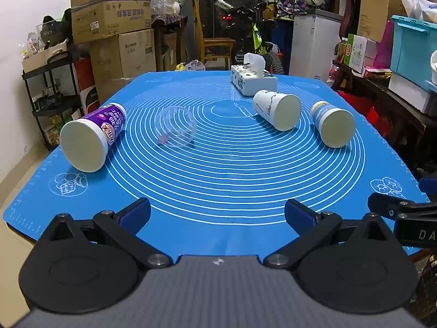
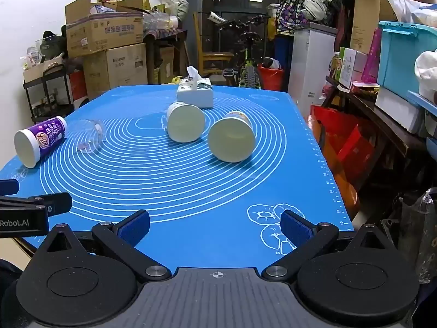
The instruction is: Flip cup upside down
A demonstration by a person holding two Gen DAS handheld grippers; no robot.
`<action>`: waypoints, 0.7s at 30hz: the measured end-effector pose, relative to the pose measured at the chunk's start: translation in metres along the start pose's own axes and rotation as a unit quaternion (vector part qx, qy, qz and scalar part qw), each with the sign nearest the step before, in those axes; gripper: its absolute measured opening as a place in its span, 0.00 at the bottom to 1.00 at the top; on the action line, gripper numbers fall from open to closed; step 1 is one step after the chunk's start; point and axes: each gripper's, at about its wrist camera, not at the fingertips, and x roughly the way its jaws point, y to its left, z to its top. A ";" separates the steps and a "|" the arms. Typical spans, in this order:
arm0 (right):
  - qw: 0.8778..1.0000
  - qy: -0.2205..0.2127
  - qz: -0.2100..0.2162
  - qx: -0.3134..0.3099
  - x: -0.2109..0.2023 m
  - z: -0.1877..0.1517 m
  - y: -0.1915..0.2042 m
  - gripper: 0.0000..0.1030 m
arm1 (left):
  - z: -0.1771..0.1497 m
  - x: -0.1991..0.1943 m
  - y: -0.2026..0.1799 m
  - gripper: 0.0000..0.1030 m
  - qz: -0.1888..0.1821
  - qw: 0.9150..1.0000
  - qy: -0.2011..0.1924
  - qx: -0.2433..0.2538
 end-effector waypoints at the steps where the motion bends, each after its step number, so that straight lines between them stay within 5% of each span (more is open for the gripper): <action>1: 1.000 0.001 0.004 0.004 0.001 0.000 -0.001 0.98 | 0.000 -0.001 0.001 1.00 0.000 1.000 -0.001 -0.001; 14: 1.000 0.007 0.006 0.001 0.011 -0.009 0.004 0.98 | -0.026 -0.003 0.012 1.00 -0.001 1.000 -0.003 -0.010; 21: 1.000 0.009 0.006 0.008 0.009 0.000 0.002 0.98 | -0.006 0.005 -0.001 1.00 -0.003 1.000 0.011 0.014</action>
